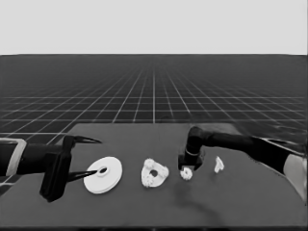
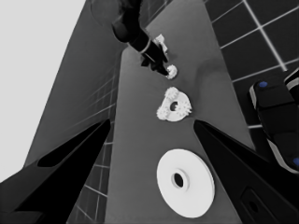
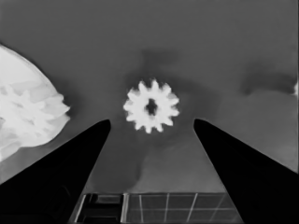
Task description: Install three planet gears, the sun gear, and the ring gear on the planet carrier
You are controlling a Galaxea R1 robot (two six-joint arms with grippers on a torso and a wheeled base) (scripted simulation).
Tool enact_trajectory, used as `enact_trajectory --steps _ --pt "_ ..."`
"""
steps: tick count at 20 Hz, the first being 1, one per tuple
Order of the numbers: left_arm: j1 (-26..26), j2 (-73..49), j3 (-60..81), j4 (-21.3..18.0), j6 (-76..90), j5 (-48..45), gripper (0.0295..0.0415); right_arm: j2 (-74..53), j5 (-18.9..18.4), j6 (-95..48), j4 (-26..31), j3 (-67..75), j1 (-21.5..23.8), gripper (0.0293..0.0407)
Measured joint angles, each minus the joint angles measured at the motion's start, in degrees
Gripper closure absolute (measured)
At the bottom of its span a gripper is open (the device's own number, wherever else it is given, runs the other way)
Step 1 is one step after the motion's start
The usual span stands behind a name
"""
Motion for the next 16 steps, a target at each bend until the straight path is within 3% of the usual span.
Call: enact_trajectory --steps 3,8,10,11,16 --pt "0.0 0.0 0.0 0.0 0.0 0.0 0.0326 1.0 1.75 -1.35 -2.61 -2.83 -3.21 0.0315" --pt "0.0 0.0 0.0 0.0 0.0 0.0 0.0326 1.26 2.21 -1.68 -3.2 -3.55 -3.83 0.0315" --pt "0.0 0.0 0.0 0.0 0.0 0.0 0.0326 1.26 2.23 -1.69 -3.23 -3.59 -3.86 0.0386" --pt "0.0 0.0 0.0 0.0 0.0 0.0 0.0326 1.27 2.23 -1.7 -3.24 -3.59 -3.85 0.039" --pt "0.0 0.0 0.0 0.0 0.0 0.0 0.0326 1.27 2.23 -1.7 -3.25 -3.6 -3.84 0.039"
